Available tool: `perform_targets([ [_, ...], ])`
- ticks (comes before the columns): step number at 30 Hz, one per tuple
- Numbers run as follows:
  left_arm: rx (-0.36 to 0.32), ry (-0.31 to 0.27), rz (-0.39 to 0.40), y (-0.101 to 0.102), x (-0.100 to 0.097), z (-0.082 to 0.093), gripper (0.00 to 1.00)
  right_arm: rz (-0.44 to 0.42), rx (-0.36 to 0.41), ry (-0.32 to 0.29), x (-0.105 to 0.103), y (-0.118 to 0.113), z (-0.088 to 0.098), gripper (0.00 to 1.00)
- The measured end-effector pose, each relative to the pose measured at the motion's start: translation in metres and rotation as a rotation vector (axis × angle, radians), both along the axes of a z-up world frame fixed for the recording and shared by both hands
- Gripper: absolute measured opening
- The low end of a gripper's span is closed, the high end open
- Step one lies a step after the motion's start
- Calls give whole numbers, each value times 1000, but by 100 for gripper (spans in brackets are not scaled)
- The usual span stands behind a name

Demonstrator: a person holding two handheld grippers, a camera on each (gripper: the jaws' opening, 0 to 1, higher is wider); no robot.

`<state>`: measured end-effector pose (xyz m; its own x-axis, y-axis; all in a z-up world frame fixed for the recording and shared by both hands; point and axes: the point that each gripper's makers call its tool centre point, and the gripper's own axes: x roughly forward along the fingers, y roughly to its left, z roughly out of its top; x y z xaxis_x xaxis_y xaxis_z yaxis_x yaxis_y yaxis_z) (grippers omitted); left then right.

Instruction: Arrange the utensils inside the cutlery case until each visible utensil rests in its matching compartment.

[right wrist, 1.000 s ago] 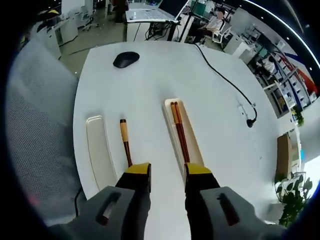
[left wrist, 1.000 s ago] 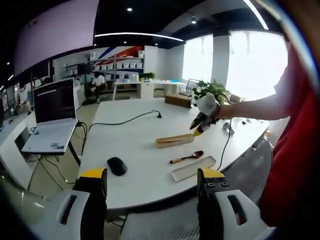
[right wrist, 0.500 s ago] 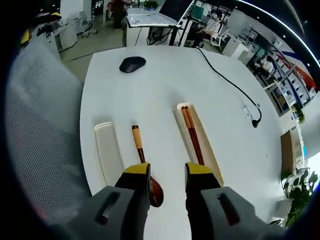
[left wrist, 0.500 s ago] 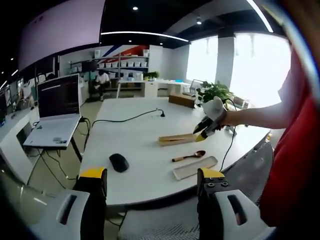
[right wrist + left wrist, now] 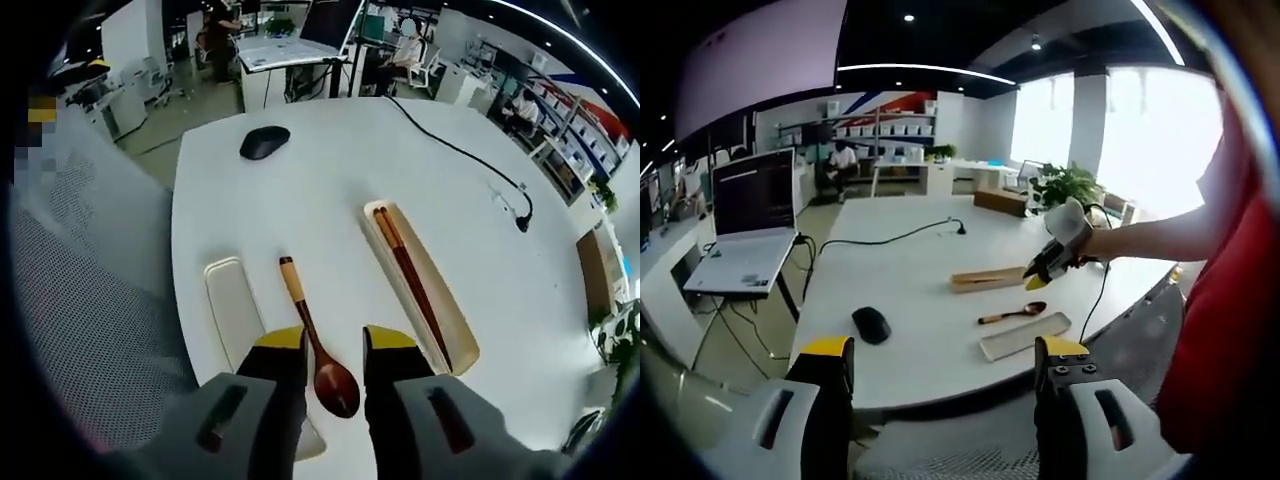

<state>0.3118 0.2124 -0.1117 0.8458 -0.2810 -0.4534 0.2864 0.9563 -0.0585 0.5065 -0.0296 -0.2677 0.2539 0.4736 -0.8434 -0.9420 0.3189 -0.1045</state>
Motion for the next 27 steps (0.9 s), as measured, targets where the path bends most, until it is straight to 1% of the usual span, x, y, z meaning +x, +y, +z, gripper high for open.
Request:
perform_targets([
  [8, -1, -1, 14, 3, -2, 0, 75, 56, -22, 8, -11, 4, -7, 16],
  [9, 0, 1, 11, 3, -2, 0, 75, 77, -35, 17, -13, 4, -10, 16],
  [11, 2, 2, 7, 1, -3, 0, 75, 91, -46, 17, -11, 3, -19, 16],
  [14, 5, 5, -3, -1, -4, 0, 75, 92, -87, 38, -10, -1, -31, 16],
  [18, 10, 13, -1, 2, -6, -3, 75, 108, -91, 45, -11, 0, -35, 16],
  [19, 8, 14, 2, 3, -6, -3, 75, 117, -101, 49, -13, 0, -37, 16],
  [22, 13, 12, 6, 5, -6, -2, 75, 165, -153, 31, -13, -2, -42, 16],
  [27, 12, 14, 6, 4, -6, -3, 75, 197, -174, 40, -13, -1, -49, 16],
])
